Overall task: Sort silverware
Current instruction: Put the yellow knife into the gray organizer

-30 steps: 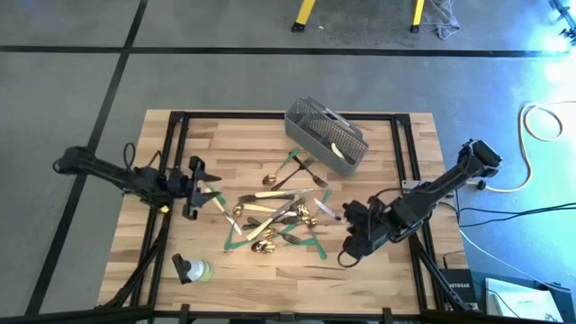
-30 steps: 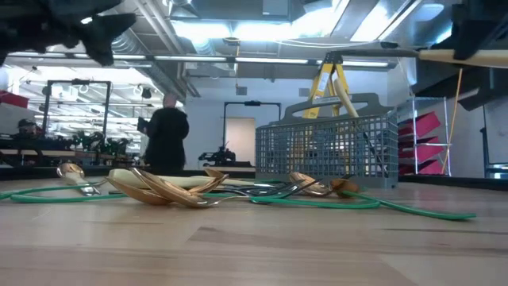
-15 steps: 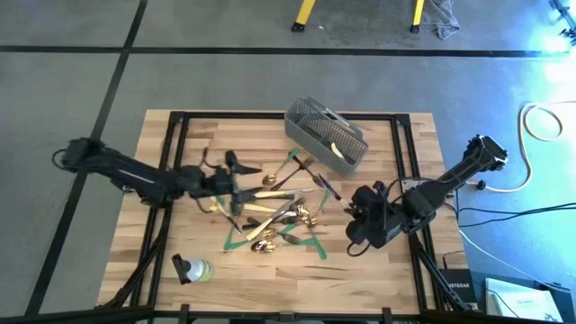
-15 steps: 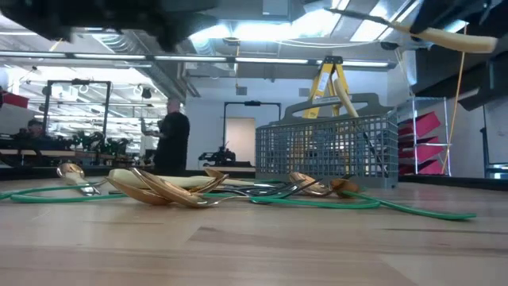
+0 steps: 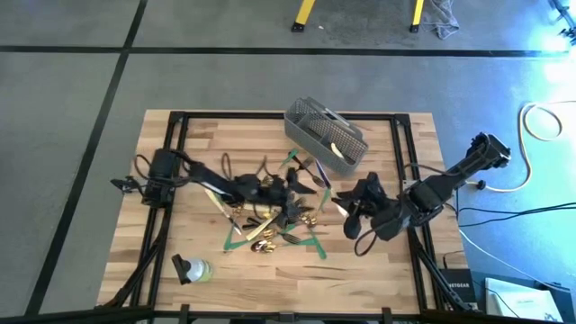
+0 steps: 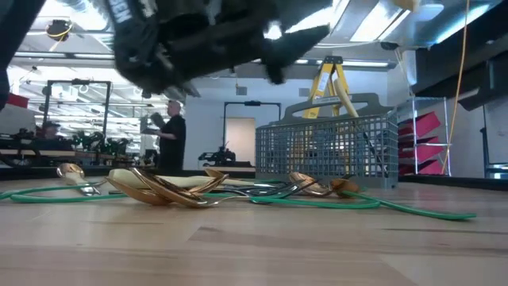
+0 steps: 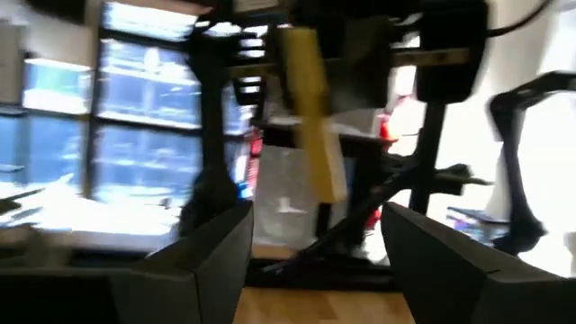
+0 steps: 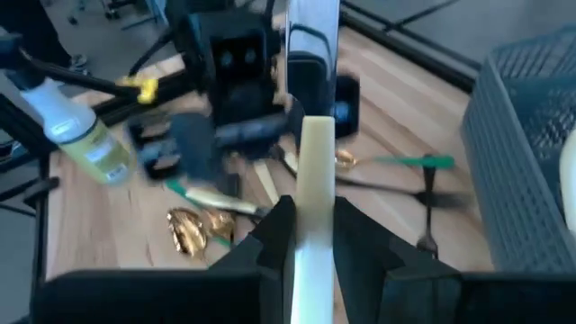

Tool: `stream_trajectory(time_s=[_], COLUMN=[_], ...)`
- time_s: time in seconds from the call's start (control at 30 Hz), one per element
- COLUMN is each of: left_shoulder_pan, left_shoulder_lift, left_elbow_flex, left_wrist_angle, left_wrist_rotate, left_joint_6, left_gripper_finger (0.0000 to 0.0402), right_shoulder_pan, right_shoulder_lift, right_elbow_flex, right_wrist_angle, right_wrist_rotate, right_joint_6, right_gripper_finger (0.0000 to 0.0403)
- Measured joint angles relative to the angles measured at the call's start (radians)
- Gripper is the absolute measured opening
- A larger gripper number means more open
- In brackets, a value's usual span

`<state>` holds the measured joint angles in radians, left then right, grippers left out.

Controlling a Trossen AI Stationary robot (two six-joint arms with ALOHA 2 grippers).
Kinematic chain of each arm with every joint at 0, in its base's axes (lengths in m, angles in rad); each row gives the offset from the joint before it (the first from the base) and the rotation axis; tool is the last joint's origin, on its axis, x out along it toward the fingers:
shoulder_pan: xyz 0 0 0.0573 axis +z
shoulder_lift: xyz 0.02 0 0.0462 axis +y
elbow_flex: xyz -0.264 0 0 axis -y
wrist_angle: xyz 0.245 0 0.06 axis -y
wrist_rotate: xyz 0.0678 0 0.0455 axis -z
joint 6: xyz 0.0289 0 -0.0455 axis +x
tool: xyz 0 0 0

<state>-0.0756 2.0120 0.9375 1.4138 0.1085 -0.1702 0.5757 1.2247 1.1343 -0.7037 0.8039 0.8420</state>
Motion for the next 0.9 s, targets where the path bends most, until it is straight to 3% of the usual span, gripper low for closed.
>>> stream_trajectory(time_s=[0.1,0.3,0.53,0.9], left_shoulder_pan=[-0.002,0.002,0.001,-0.005], left_shoulder_lift=[0.033,0.046,0.046,0.045], left_elbow_flex=[0.088,0.138,0.144,0.243], left_wrist_angle=[-0.021,-0.103,-0.039,-0.095], left_wrist_rotate=[0.073,0.064,0.052,0.067], left_joint_6=[-0.025,-0.026,-0.087,-0.109], left_gripper_finger=[0.0230,0.0230,0.0230,0.0230], right_shoulder_pan=[-0.026,-0.027,-0.028,-0.028], right_shoulder_lift=[0.000,0.000,0.001,0.010], right_elbow_flex=[0.000,0.000,0.000,0.000], right_wrist_angle=[0.045,0.190,0.227,0.300], right_wrist_rotate=[0.011,0.000,-0.002,-0.011], right_joint_6=[-0.056,-0.197,-0.225,-0.275], right_gripper_finger=[0.0042,0.0042,0.0042,0.0042])
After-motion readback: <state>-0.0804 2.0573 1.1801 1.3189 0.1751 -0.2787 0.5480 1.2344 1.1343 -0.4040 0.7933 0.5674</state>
